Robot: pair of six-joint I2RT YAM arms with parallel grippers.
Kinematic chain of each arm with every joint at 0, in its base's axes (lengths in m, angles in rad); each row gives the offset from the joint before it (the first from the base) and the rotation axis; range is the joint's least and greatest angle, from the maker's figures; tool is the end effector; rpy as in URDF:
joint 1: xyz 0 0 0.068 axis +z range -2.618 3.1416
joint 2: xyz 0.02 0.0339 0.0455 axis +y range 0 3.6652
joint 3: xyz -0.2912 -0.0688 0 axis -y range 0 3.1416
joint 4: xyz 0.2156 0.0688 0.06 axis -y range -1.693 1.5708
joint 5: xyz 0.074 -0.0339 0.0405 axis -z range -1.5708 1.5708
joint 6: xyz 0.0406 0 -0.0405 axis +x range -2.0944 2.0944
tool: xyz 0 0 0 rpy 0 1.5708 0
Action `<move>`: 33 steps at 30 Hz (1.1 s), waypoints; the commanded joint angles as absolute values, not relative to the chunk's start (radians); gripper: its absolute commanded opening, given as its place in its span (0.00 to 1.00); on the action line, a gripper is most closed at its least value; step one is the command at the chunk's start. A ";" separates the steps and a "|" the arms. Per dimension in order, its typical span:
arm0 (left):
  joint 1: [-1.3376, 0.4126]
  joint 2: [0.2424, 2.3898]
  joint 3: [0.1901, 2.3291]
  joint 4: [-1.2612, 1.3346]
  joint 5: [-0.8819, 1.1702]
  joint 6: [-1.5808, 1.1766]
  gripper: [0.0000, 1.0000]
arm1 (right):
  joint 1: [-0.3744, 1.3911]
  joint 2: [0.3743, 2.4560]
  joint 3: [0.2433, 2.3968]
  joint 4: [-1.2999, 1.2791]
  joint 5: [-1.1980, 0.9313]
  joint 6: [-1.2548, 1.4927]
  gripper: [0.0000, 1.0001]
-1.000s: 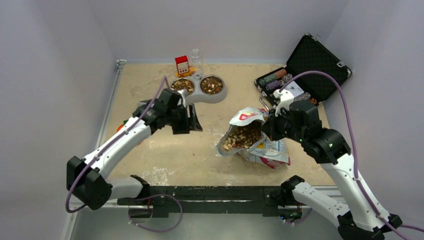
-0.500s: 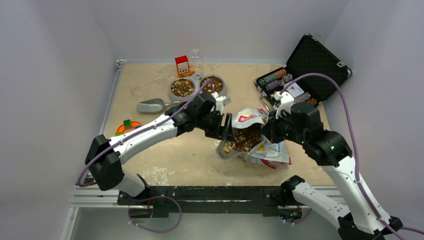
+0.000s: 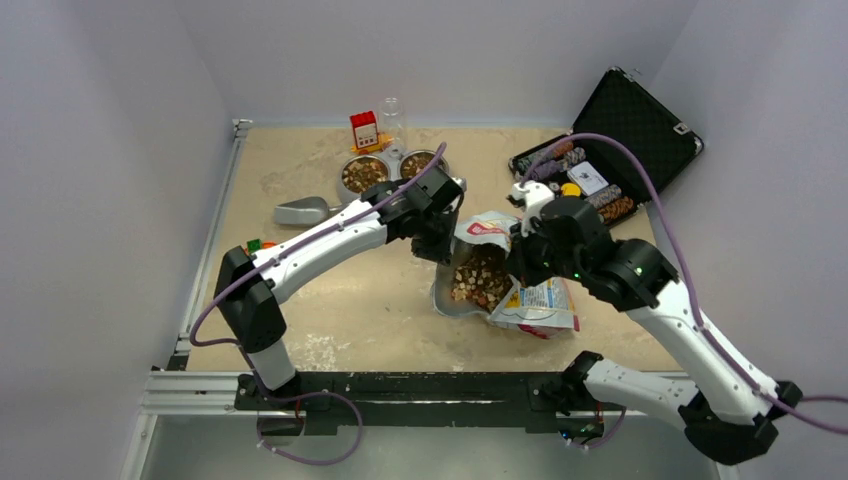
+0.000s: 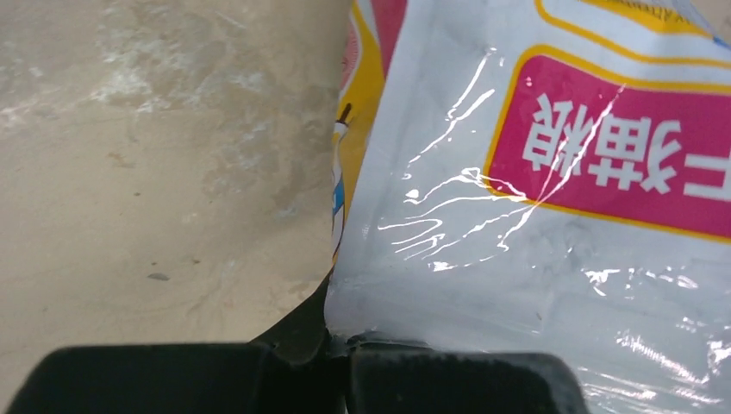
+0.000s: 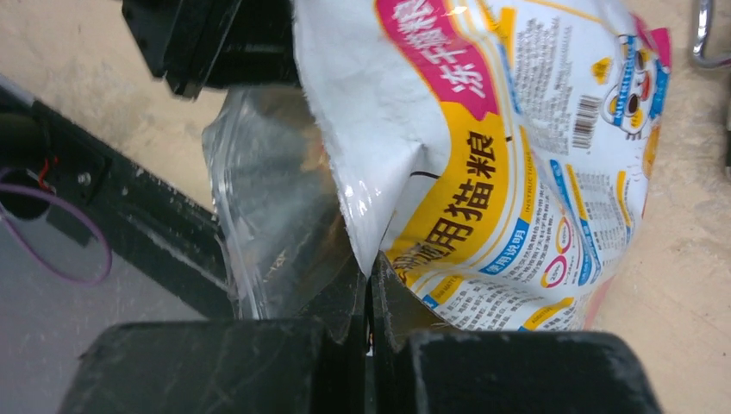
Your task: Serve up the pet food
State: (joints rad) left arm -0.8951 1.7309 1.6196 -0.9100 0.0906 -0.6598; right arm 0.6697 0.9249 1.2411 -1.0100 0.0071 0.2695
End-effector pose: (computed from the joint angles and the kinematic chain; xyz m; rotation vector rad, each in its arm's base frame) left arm 0.2142 -0.2731 0.3391 0.3568 2.7200 -0.6310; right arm 0.0935 0.0737 0.3968 -0.4558 2.2665 0.4833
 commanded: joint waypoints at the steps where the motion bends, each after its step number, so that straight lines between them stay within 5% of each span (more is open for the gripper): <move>1: -0.831 1.590 1.633 -1.081 -0.008 -0.761 0.00 | 0.853 1.087 1.392 -1.021 0.146 0.342 0.00; 5: -0.789 1.449 1.615 -1.159 -0.083 -0.839 0.00 | 0.977 1.244 1.542 -1.035 0.183 0.372 0.08; 6: -0.774 1.409 1.611 -1.178 -0.094 -0.853 0.00 | 1.002 1.273 1.575 -1.032 0.165 0.365 0.22; 8: -0.741 1.358 1.598 -1.211 -0.100 -0.883 0.00 | 1.052 1.316 1.620 -1.008 0.120 0.355 0.70; 9: -0.726 1.335 1.587 -1.220 -0.101 -0.898 0.00 | 1.076 1.337 1.647 -1.010 0.109 0.360 0.78; 18: -0.705 1.246 1.526 -1.286 -0.061 -1.077 0.00 | 1.358 1.410 1.723 -1.105 0.341 0.523 0.89; 27: -0.679 1.234 1.581 -1.364 -0.078 -1.240 0.00 | 1.432 1.171 1.396 -0.905 0.233 0.390 0.89; 33: -0.672 1.264 1.635 -1.410 -0.045 -1.373 0.00 | 1.433 1.068 1.265 -0.868 0.387 0.279 0.89</move>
